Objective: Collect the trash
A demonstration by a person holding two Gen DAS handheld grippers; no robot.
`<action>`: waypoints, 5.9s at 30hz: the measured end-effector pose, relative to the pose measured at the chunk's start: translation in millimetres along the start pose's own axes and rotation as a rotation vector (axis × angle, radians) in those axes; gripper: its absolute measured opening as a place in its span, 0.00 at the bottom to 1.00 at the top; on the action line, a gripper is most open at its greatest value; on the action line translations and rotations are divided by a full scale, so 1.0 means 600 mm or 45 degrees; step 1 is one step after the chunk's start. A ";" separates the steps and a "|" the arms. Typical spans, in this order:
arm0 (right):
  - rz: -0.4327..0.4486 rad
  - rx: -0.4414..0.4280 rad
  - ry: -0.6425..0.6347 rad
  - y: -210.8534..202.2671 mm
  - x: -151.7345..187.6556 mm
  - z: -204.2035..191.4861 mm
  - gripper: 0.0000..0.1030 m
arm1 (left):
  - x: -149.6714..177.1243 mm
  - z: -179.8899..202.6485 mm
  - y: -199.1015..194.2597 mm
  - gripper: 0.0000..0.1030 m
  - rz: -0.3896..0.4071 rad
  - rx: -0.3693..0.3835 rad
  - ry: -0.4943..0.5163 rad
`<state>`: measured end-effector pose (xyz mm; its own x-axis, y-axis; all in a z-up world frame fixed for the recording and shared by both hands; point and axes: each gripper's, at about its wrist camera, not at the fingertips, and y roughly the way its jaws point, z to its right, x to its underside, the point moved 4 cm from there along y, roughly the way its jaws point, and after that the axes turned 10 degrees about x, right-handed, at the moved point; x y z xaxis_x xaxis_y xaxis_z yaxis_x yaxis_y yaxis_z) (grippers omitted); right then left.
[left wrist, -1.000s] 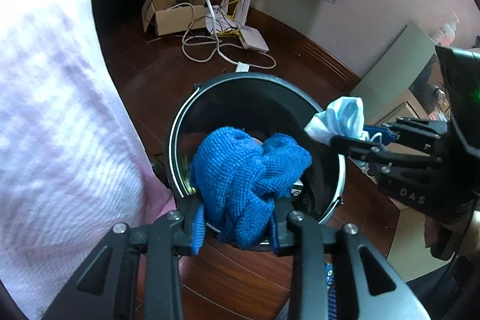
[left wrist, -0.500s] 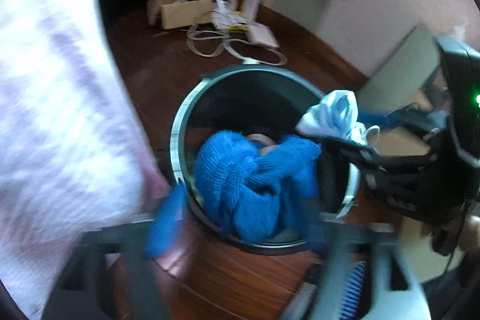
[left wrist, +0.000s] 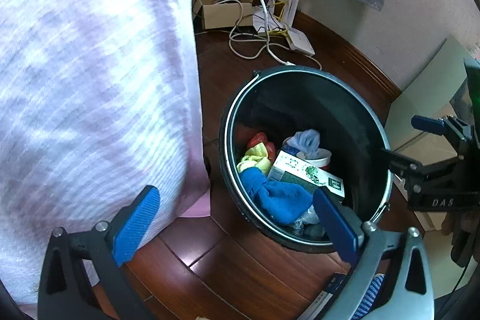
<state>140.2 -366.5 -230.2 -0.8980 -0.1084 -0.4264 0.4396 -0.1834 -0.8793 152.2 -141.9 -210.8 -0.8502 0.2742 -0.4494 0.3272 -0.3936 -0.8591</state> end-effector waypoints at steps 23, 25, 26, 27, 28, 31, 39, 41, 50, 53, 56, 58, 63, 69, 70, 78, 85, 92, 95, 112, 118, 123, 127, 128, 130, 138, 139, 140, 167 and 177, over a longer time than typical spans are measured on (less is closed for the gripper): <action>0.097 -0.024 -0.031 -0.070 -0.014 -0.023 1.00 | 0.001 0.008 -0.060 0.99 0.064 -0.009 -0.003; 0.118 -0.033 -0.030 -0.090 -0.016 -0.026 1.00 | 0.003 0.009 -0.080 0.99 0.086 -0.009 -0.007; 0.132 -0.035 -0.030 -0.102 -0.018 -0.027 1.00 | 0.003 0.010 -0.089 0.99 0.094 -0.011 -0.007; 0.143 -0.037 -0.032 -0.112 -0.021 -0.028 1.00 | 0.004 0.011 -0.098 0.99 0.106 -0.011 -0.007; 0.154 -0.037 -0.035 -0.123 -0.022 -0.030 1.00 | 0.005 0.010 -0.105 0.99 0.113 -0.009 -0.005; 0.175 -0.038 -0.045 -0.151 -0.027 -0.037 1.00 | 0.008 0.009 -0.131 0.99 0.139 -0.012 -0.004; 0.219 0.000 -0.052 -0.217 -0.028 -0.043 1.00 | 0.019 -0.004 -0.210 0.99 0.235 -0.045 -0.018; 0.226 0.017 -0.039 -0.233 -0.027 -0.043 1.00 | 0.021 -0.007 -0.230 0.99 0.258 -0.056 -0.023; 0.293 0.027 0.039 -0.336 -0.027 -0.043 1.00 | 0.026 -0.005 -0.320 0.99 0.332 -0.098 0.012; 0.322 0.032 0.053 -0.373 -0.027 -0.043 1.00 | 0.029 -0.002 -0.347 0.99 0.353 -0.124 0.036; 0.354 0.032 0.061 -0.409 -0.025 -0.047 1.00 | 0.034 0.000 -0.373 0.99 0.370 -0.128 0.031; 0.377 0.028 0.054 -0.437 -0.023 -0.054 1.00 | 0.038 0.004 -0.392 0.99 0.393 -0.130 0.028; 0.445 0.026 0.038 -0.498 -0.015 -0.078 1.00 | 0.051 0.010 -0.434 0.99 0.440 -0.153 0.036; 0.508 0.032 0.043 -0.564 -0.005 -0.099 1.00 | 0.066 0.012 -0.493 0.99 0.517 -0.176 0.032; 0.516 0.029 0.043 -0.572 -0.003 -0.102 1.00 | 0.068 0.014 -0.502 0.99 0.531 -0.188 0.038; 0.623 0.057 0.042 -0.654 0.008 -0.110 1.00 | 0.085 0.031 -0.561 0.99 0.642 -0.242 0.097; 0.677 0.055 0.075 -0.701 0.036 -0.097 1.00 | 0.095 0.042 -0.600 0.99 0.695 -0.220 0.093; 0.706 0.047 0.118 -0.722 0.053 -0.084 1.00 | 0.094 0.057 -0.616 0.99 0.727 -0.214 0.111; 0.709 0.047 0.125 -0.724 0.054 -0.082 1.00 | 0.092 0.059 -0.616 0.99 0.735 -0.206 0.107; 0.711 0.045 0.123 -0.724 0.054 -0.077 1.00 | 0.095 0.067 -0.614 0.99 0.736 -0.197 0.104; 0.711 0.047 0.126 -0.725 0.056 -0.076 1.00 | 0.091 0.072 -0.611 0.99 0.725 -0.191 0.101; 0.709 0.048 0.124 -0.726 0.056 -0.077 1.00 | 0.089 0.074 -0.612 0.99 0.727 -0.190 0.109; 0.709 0.049 0.124 -0.727 0.056 -0.078 1.00 | 0.088 0.076 -0.611 0.99 0.726 -0.188 0.109; 0.710 0.049 0.124 -0.727 0.056 -0.078 1.00 | 0.088 0.076 -0.612 0.99 0.728 -0.187 0.109; 0.710 0.050 0.127 -0.727 0.056 -0.078 1.00 | 0.087 0.078 -0.612 0.99 0.730 -0.188 0.110; 0.709 0.053 0.126 -0.729 0.054 -0.077 1.00 | 0.084 0.084 -0.612 0.99 0.730 -0.191 0.116; 0.710 0.053 0.127 -0.729 0.054 -0.077 1.00 | 0.083 0.084 -0.612 0.99 0.730 -0.193 0.117; 0.710 0.053 0.127 -0.729 0.054 -0.077 1.00 | 0.082 0.083 -0.613 0.99 0.729 -0.192 0.118; 0.708 0.059 0.128 -0.732 0.053 -0.070 1.00 | 0.075 0.087 -0.615 0.99 0.723 -0.189 0.147; 0.703 0.059 0.136 -0.727 0.055 -0.069 1.00 | 0.076 0.086 -0.617 0.99 0.736 -0.199 0.175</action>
<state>-81.7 -249.6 130.6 -0.5302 -0.1014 -0.8418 0.8429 -0.1708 -0.5103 -29.0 -28.8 99.0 -0.4594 0.1691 -0.8720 0.7850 -0.3820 -0.4877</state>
